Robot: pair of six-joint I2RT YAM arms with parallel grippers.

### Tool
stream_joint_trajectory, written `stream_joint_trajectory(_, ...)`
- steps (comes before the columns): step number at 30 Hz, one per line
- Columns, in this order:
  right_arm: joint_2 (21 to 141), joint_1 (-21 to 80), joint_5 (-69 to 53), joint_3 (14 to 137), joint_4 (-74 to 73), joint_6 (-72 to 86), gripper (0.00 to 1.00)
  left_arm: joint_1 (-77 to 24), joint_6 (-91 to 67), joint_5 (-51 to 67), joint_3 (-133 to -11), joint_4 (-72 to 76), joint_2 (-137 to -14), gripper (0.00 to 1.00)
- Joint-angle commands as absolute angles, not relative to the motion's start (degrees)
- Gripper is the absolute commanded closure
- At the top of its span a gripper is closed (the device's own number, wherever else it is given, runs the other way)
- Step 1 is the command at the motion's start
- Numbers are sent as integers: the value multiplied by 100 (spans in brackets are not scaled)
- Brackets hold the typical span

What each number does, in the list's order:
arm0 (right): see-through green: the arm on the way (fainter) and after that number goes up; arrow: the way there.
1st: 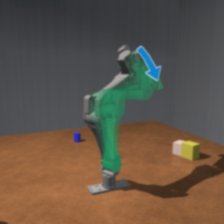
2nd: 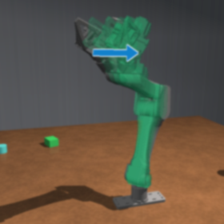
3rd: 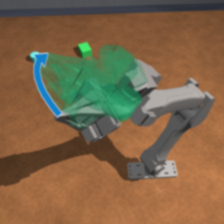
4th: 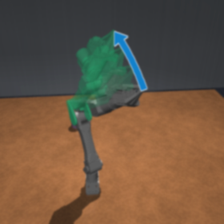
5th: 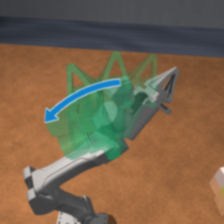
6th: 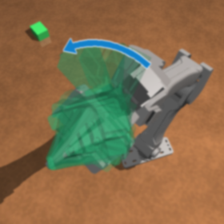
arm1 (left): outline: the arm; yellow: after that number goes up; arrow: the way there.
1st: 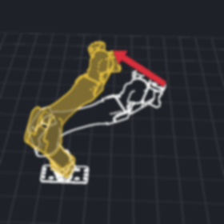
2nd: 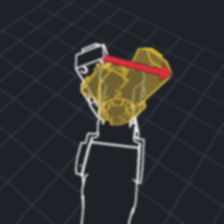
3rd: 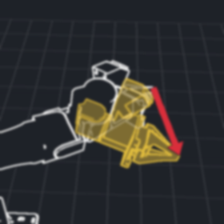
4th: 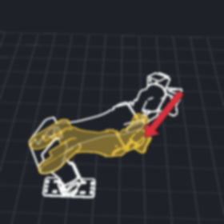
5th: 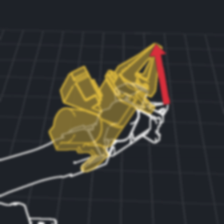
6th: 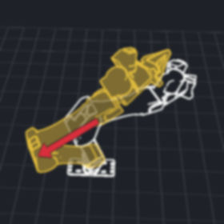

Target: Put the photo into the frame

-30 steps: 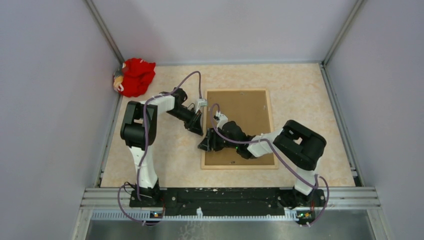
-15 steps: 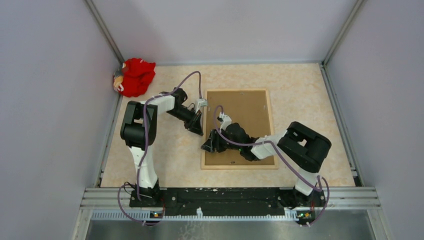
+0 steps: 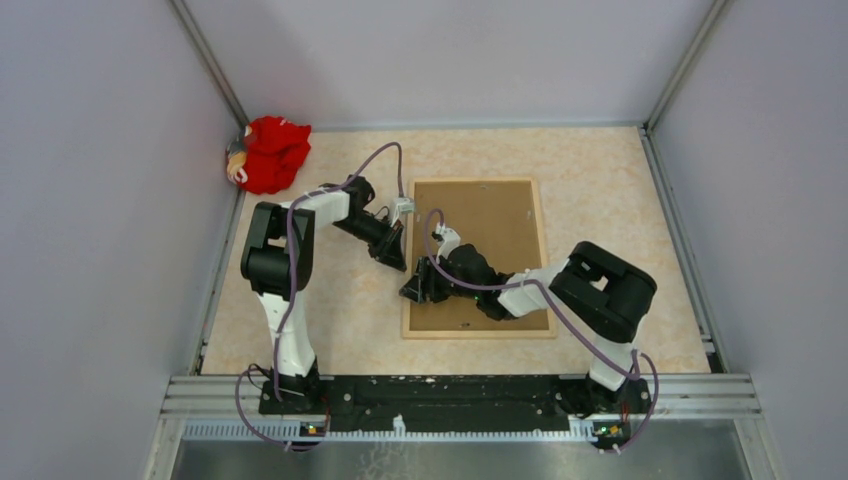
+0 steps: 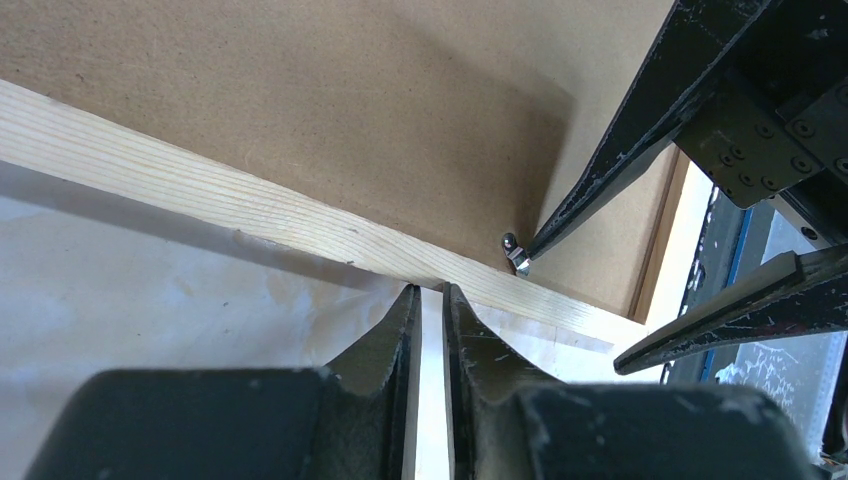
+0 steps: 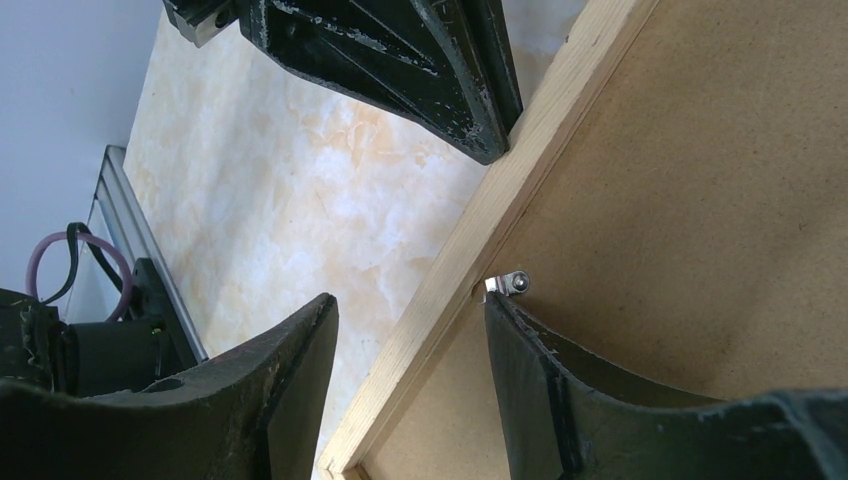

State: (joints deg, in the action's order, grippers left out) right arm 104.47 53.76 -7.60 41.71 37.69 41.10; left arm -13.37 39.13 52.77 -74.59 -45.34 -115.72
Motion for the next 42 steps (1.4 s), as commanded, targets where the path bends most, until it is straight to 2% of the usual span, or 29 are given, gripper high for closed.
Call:
stream_joint_trajectory(1,10840,5370,-404,4293,3447,3935,43,-1415,4131,4822,-7409,-4452,-11694,83)
stream_joint_trajectory(14,10903,5496,-134,4311,3542,4175,44,-1419,4140,4857,-7427,-4454,-11746,83)
stream_joint_trajectory(29,10812,5751,384,4465,3515,4187,43,-1424,4221,5028,-7550,-4551,-11977,90)
stream_joint_trajectory(35,9813,5028,-785,4312,4128,3785,36,-1070,4226,5284,-8333,-5123,-11914,81)
stream_joint_trajectory(37,9590,4620,-1128,4335,4130,3644,33,-838,4045,5467,-8686,-5120,-11952,72)
stream_joint_trajectory(42,9969,3733,-2099,4909,3931,3472,32,-633,3110,5892,-9517,-4671,-12353,62)
